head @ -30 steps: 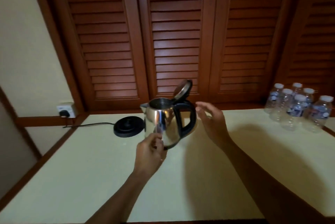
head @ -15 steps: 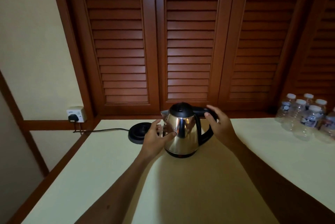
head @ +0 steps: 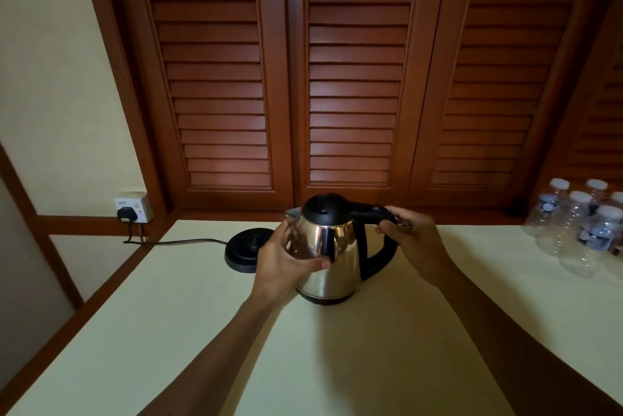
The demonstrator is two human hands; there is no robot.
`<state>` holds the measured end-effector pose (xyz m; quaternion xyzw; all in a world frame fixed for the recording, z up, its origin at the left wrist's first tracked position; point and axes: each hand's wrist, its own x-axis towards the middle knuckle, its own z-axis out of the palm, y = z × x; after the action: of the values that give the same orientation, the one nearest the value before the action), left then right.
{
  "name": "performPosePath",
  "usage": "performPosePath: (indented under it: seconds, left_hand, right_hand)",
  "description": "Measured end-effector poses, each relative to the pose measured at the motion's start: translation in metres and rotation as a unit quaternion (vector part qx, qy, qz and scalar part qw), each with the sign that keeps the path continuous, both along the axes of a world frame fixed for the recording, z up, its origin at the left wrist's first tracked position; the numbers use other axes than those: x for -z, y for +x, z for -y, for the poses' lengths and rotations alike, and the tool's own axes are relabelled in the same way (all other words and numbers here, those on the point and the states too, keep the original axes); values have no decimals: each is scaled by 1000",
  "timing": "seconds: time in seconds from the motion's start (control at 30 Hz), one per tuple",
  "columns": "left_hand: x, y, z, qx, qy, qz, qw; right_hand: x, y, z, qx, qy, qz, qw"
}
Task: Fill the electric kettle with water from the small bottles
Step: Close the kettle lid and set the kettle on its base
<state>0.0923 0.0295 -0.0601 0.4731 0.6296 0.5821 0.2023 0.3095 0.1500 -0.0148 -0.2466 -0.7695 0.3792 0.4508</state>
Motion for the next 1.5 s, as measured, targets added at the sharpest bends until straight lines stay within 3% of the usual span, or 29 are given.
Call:
performPosePath:
  seconds: [0.4, 0.7, 1.03, 1.5]
  left_hand:
    - [-32, -37, 14, -26, 61, -7, 998]
    - [-69, -105, 32, -28, 89, -31, 995]
    - [-57, -164, 29, -51, 65, -34, 996]
    - [-27, -182, 0, -32, 69, -28, 997]
  right_hand:
    - [-25, -44, 4, -29, -29, -72, 997]
    - [-41, -123, 14, 16, -32, -91, 995]
    - [-32, -182, 14, 45, -54, -63, 996]
    - [-19, -194, -3, 48, -61, -48, 996]
